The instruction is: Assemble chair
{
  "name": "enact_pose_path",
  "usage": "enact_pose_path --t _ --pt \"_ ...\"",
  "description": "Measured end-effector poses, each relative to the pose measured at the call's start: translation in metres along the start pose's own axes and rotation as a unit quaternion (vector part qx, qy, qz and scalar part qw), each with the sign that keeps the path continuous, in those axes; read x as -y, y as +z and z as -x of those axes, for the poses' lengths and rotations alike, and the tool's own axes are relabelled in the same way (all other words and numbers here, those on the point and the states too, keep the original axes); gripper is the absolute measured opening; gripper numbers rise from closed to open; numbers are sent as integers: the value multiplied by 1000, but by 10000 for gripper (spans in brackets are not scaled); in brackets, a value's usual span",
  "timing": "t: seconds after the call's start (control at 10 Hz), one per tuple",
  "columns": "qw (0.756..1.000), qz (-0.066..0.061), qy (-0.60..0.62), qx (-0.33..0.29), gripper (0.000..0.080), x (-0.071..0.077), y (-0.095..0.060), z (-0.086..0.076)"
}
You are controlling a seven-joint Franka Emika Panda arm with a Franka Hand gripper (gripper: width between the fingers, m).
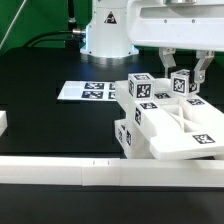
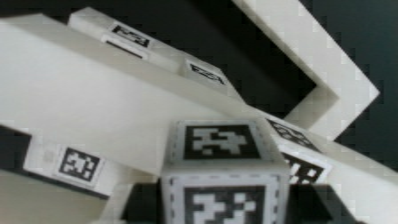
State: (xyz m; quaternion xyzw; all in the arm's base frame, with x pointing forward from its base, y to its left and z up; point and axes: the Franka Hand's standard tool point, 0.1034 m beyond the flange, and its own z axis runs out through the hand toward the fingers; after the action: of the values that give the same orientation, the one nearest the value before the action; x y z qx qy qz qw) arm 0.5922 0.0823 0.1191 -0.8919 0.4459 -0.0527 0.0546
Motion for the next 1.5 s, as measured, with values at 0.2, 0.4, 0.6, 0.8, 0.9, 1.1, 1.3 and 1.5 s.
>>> enact_pose_path --t 0.2,0.4,0.6,0.8,0.9,1.1,1.3,1.5 --pt "1000 0 25 1 284 0 0 1" --pt "1000 0 5 1 441 0 0 1" --pt "999 0 -37 0 568 0 0 1" --pt "993 0 -116 0 645 0 0 1" --pt "989 1 -146 0 645 0 0 0" --pt "964 14 -265 4 649 2 -3 1" --pt "946 24 -324 7 649 8 -7 2" --pt "918 29 -395 6 649 10 -7 6"
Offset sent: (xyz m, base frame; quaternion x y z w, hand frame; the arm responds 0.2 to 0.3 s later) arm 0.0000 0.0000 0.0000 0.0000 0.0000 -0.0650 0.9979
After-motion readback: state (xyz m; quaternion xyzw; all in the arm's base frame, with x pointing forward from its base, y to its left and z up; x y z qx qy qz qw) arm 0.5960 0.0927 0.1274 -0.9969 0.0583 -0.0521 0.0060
